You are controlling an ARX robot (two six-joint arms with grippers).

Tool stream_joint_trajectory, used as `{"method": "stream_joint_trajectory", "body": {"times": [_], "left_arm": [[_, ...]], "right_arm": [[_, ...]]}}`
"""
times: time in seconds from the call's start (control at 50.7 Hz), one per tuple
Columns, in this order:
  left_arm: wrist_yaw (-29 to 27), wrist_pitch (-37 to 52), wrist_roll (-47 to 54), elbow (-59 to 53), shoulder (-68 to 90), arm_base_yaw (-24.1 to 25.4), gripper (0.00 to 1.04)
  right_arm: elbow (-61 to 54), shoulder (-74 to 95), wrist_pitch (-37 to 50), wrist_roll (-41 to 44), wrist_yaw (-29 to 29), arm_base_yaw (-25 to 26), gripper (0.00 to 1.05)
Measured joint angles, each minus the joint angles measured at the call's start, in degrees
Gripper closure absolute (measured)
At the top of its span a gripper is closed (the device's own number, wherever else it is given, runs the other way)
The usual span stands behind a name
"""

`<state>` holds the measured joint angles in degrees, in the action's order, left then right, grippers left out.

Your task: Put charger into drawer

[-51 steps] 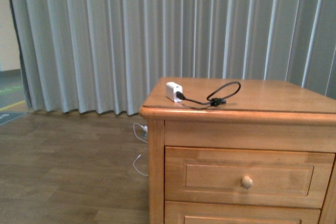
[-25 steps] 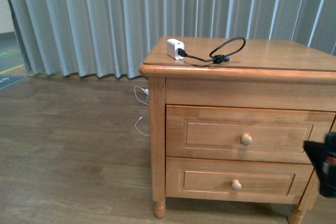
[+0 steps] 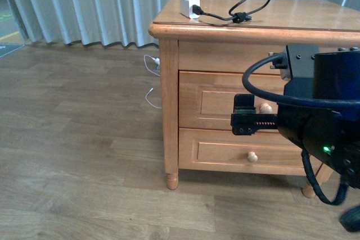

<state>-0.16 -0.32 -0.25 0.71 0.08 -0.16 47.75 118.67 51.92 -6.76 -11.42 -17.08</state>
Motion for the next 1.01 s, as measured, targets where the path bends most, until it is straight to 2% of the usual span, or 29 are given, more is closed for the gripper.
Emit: {"method": "stream_joint_trajectory", "body": {"times": [0.473,1.005], "left_arm": [[0.0,0.0,-0.02,0.0,0.0,0.0,0.06],[0.0,0.0,-0.02,0.0,0.0,0.0,0.06]], "right_arm": [[17.51,14.58,-2.16,0.02,-1.64,2.54,0.08],[21.55,18.69,-3.98,0.44,-1.55,3.89,0.08]]}}
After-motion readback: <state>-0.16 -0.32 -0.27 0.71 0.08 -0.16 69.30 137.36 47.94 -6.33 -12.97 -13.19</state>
